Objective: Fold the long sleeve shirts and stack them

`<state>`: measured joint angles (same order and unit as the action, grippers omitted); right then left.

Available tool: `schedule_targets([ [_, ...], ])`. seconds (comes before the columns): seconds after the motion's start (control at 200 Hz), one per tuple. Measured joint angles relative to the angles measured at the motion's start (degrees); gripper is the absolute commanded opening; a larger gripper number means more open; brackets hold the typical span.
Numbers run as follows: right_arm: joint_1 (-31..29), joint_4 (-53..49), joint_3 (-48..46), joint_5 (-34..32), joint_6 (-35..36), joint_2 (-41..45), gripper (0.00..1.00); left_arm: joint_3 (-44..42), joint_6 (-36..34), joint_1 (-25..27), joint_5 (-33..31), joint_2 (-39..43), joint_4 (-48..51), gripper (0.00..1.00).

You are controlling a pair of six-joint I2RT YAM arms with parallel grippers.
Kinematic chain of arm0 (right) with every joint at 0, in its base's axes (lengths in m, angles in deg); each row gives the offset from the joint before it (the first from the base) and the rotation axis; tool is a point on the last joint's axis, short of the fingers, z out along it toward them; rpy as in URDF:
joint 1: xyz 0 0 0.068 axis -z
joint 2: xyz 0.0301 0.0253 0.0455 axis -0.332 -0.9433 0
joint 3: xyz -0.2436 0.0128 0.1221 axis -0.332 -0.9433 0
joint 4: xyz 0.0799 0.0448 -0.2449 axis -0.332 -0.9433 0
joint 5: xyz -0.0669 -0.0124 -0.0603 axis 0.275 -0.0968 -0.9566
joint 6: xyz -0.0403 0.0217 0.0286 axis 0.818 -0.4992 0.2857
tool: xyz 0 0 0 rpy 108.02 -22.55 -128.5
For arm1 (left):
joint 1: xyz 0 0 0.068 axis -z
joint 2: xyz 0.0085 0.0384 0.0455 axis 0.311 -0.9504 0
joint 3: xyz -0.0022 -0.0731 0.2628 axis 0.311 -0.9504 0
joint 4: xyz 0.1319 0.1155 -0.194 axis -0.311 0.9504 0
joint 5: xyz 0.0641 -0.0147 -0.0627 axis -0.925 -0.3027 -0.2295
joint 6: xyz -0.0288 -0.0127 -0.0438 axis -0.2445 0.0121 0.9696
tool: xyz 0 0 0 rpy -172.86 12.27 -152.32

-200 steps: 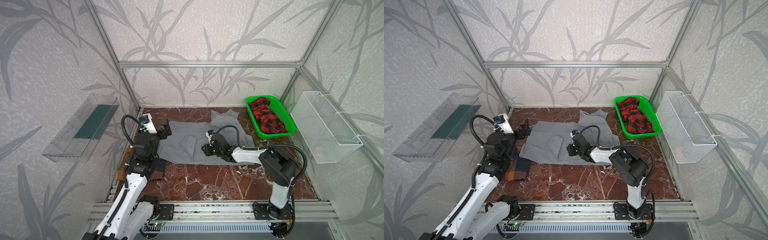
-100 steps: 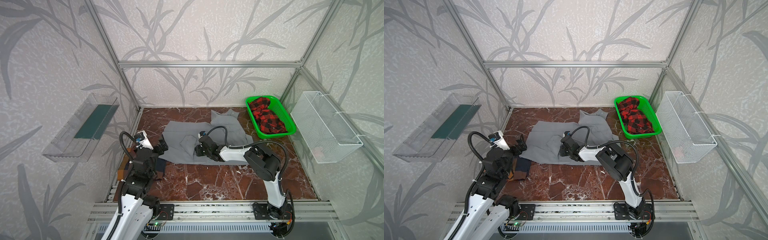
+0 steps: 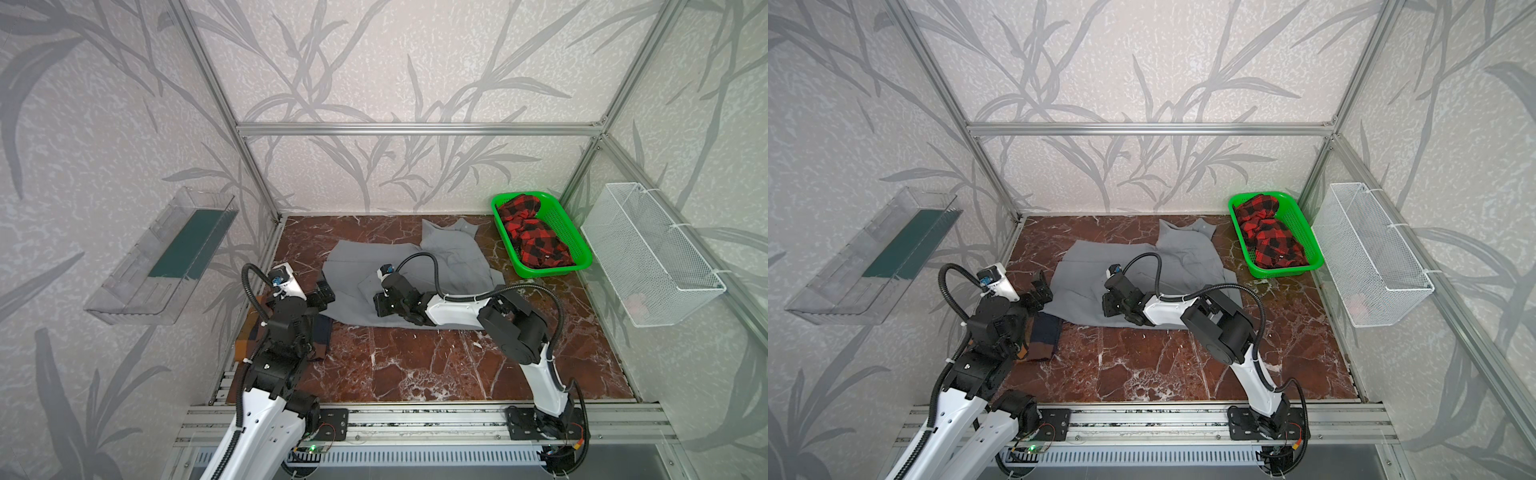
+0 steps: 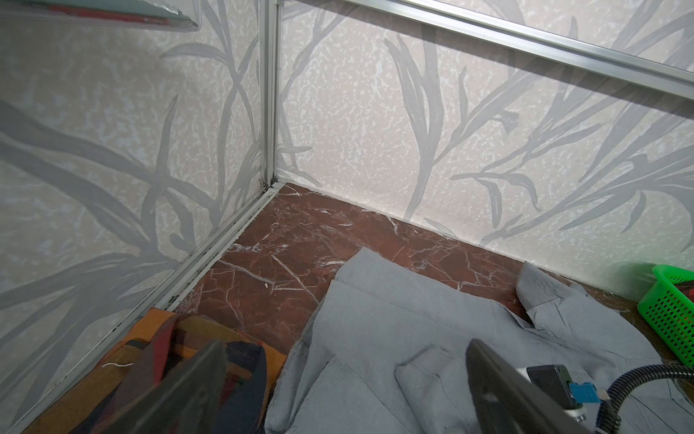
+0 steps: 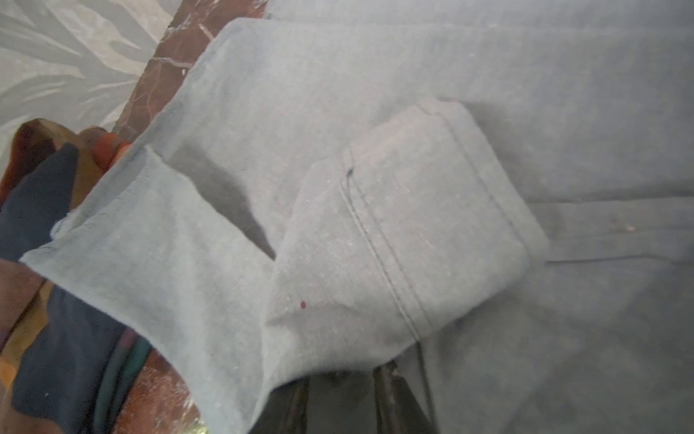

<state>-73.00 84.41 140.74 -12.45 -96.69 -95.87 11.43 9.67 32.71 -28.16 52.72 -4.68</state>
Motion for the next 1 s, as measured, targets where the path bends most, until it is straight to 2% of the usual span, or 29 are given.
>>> schedule_targets([
  [0.245,-1.5,-2.3,5.9,-0.1,3.3,-2.1,0.32,0.0,0.0,0.0,-0.6,0.0,0.4,0.99],
  [0.435,-3.4,-5.6,10.3,-1.6,7.4,-3.9,0.39,0.0,-0.2,0.1,-0.7,0.0,0.5,0.99],
  [0.63,-3.8,-6.8,7.9,-4.8,8.9,-3.9,0.51,0.0,-0.6,0.4,-0.7,0.2,0.6,0.99],
  [0.82,-1.4,-6.7,5.3,-3.9,8.9,-3.4,0.54,0.0,-1.0,0.5,-0.7,0.3,0.6,0.99],
  [1.0,0.9,-4.2,4.1,-1.3,6.1,-2.1,0.51,0.0,-1.1,0.7,-0.7,0.3,0.6,0.99],
])
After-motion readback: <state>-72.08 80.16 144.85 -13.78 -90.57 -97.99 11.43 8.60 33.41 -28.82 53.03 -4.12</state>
